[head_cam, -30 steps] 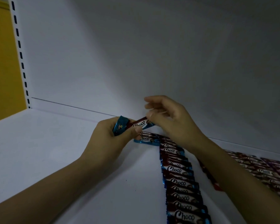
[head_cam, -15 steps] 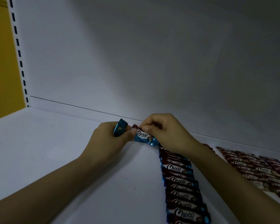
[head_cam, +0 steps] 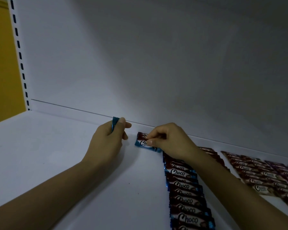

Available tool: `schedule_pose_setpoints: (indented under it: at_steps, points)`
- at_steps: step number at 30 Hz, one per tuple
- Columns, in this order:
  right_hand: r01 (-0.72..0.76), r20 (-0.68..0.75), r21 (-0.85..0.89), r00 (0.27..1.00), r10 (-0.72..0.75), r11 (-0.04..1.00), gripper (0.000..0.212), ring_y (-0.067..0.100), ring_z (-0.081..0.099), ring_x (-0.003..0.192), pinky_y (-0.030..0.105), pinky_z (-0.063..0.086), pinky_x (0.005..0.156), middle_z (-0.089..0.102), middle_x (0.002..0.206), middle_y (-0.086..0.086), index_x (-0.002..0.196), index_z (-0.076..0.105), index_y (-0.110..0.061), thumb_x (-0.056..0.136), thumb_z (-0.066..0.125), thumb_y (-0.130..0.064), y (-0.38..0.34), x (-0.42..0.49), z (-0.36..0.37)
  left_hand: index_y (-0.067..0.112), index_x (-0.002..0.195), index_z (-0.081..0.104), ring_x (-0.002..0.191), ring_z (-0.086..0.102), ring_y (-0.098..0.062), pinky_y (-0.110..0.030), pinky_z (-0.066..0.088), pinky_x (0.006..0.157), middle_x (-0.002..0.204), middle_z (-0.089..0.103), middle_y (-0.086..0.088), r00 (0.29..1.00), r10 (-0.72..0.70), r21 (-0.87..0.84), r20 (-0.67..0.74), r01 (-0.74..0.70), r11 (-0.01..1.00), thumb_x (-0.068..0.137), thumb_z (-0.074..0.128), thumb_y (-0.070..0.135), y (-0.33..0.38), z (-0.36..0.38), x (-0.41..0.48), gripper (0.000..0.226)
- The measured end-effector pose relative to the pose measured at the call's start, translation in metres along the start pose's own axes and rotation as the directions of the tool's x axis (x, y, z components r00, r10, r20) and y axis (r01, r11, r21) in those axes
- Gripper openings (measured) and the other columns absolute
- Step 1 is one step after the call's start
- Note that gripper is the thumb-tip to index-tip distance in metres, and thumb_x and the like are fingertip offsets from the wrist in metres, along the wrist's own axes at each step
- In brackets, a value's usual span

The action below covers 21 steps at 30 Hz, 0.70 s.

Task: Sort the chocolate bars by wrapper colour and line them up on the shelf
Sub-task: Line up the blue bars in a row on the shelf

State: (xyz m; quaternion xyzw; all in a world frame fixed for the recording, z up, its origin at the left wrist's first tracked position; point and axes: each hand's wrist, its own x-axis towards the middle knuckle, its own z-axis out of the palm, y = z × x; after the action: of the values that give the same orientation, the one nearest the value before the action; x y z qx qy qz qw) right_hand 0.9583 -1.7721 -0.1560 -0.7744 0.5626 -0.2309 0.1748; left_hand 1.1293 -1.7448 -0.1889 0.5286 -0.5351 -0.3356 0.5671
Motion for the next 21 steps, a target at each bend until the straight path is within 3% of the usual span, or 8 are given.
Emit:
schedule_pose_setpoints:
  at_steps: [3,9,10,12,14,16,18,21]
  points:
    - [0.007,-0.047,-0.102,0.999,-0.012,0.995,0.009,0.01,0.059,0.091,0.043,0.042,0.098,0.067,0.09,-0.011,0.091,0.073,-0.028,0.083,0.071,-0.029,0.001,0.0,0.004,0.037,0.097,0.063,0.066,0.052,-0.01,-0.021,0.038,0.058,0.079,0.062,0.001,0.997,0.012,-0.005,0.079,-0.012,1.0,0.097,0.022,0.052,0.003,0.001,-0.003,0.044]
    - [0.033,-0.117,-0.297,0.991,-0.071,0.954,0.018,0.01,0.055,0.086,0.039,0.043,0.091,0.06,0.088,-0.009,0.078,0.057,-0.028,0.079,0.074,-0.032,-0.002,-0.003,0.006,0.038,0.108,0.063,0.067,0.051,-0.01,-0.016,0.037,0.049,0.087,0.06,-0.002,0.992,-0.084,-0.142,0.091,0.097,0.985,0.101,0.015,0.046,0.013,0.002,-0.002,0.049]
    - [0.03,-0.131,-0.246,0.989,-0.064,0.969,0.02,0.009,0.055,0.082,0.036,0.046,0.087,0.06,0.085,-0.008,0.077,0.054,-0.026,0.08,0.074,-0.031,-0.005,-0.003,0.005,0.041,0.108,0.063,0.069,0.052,-0.01,-0.02,0.037,0.051,0.091,0.061,-0.002,0.99,-0.094,-0.162,0.102,0.109,0.981,0.102,0.015,0.045,0.015,0.001,-0.002,0.049]
    - [0.028,-0.121,0.068,0.992,-0.019,0.997,0.019,0.003,0.057,0.07,0.026,0.05,0.073,0.062,0.075,-0.009,0.076,0.058,-0.023,0.082,0.07,-0.036,-0.015,-0.007,0.0,0.049,0.106,0.061,0.079,0.057,-0.012,-0.027,0.043,0.062,0.103,0.062,-0.001,0.988,-0.09,-0.193,0.129,0.114,0.975,0.102,0.015,0.045,0.015,0.001,-0.004,0.046]
    - [0.017,-0.017,0.38,1.0,-0.011,0.925,0.03,-0.002,0.059,0.062,0.017,0.05,0.063,0.064,0.066,-0.011,0.078,0.066,-0.022,0.081,0.061,-0.051,-0.031,-0.013,-0.007,0.053,0.11,0.059,0.098,0.057,-0.012,-0.04,0.048,0.084,0.116,0.061,0.0,0.982,-0.079,-0.228,0.171,0.117,0.967,0.102,0.016,0.047,0.015,0.003,-0.005,0.044]
    - [0.004,0.087,0.463,0.995,-0.05,0.886,0.034,-0.001,0.061,0.064,0.012,0.051,0.062,0.068,0.069,-0.007,0.083,0.072,-0.02,0.079,0.061,-0.052,-0.041,-0.017,-0.009,0.055,0.11,0.058,0.098,0.061,-0.011,-0.032,0.053,0.076,0.118,0.065,0.005,0.975,-0.058,-0.27,0.217,0.117,0.956,0.101,0.02,0.048,0.014,0.003,-0.005,0.04]
    - [0.01,0.129,0.479,0.988,-0.081,0.878,0.019,0.003,0.065,0.07,0.016,0.054,0.065,0.071,0.077,-0.001,0.086,0.074,-0.015,0.084,0.068,-0.033,-0.048,-0.02,-0.006,0.052,0.109,0.06,0.089,0.069,-0.007,-0.022,0.05,0.065,0.113,0.069,0.009,0.965,-0.048,-0.283,0.256,0.123,0.951,0.1,0.024,0.047,0.013,0.003,-0.004,0.037]
    - [-0.054,0.128,0.527,0.992,-0.016,0.848,0.007,-0.001,0.054,0.049,0.013,0.041,0.047,0.062,0.058,-0.008,0.082,0.073,-0.017,0.085,0.069,-0.022,-0.045,-0.021,-0.007,0.05,0.106,0.062,0.074,0.062,-0.002,-0.016,0.042,0.056,0.098,0.071,0.018,0.967,-0.061,-0.146,0.248,0.1,0.984,0.098,0.025,0.052,0.011,0.002,-0.004,0.038]
